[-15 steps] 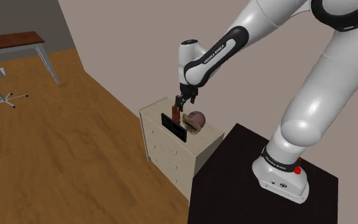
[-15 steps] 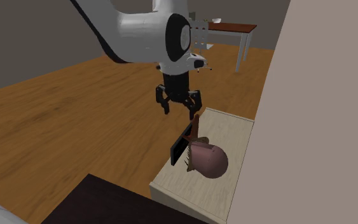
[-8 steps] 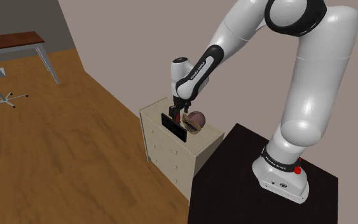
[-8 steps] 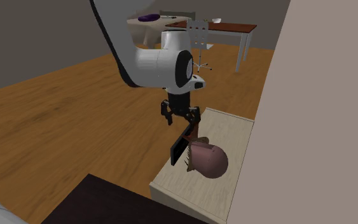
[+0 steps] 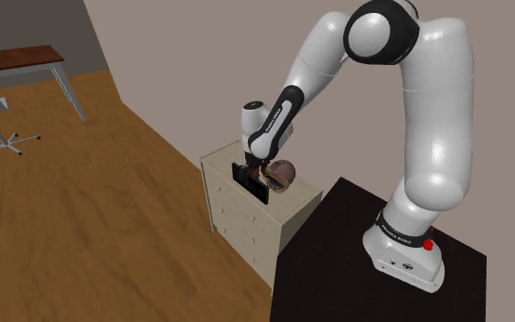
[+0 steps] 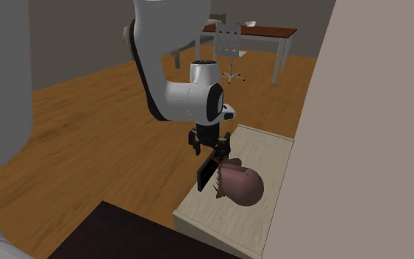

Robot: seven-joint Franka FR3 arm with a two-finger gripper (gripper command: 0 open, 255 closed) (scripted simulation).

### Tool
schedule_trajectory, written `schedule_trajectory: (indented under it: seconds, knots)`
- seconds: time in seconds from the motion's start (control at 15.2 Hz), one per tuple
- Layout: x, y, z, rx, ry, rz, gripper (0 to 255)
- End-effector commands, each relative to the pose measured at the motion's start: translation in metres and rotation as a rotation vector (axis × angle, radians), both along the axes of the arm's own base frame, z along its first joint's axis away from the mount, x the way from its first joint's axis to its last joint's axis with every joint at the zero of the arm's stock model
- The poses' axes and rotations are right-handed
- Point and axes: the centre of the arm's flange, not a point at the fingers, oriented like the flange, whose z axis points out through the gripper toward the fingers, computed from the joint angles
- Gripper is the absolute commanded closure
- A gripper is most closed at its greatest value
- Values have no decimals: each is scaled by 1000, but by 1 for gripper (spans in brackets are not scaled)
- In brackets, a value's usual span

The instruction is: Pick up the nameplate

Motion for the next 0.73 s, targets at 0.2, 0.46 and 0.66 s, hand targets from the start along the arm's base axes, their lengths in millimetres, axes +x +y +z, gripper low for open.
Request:
schedule_trajectory:
  seconds: [0.2, 0.46, 0.66]
  knots:
    - [0, -1, -20, -1, 3, -2, 0]
    - [-1, 5, -14, -1, 3, -2, 255]
    - [-5, 10, -12, -2, 3, -2, 255]
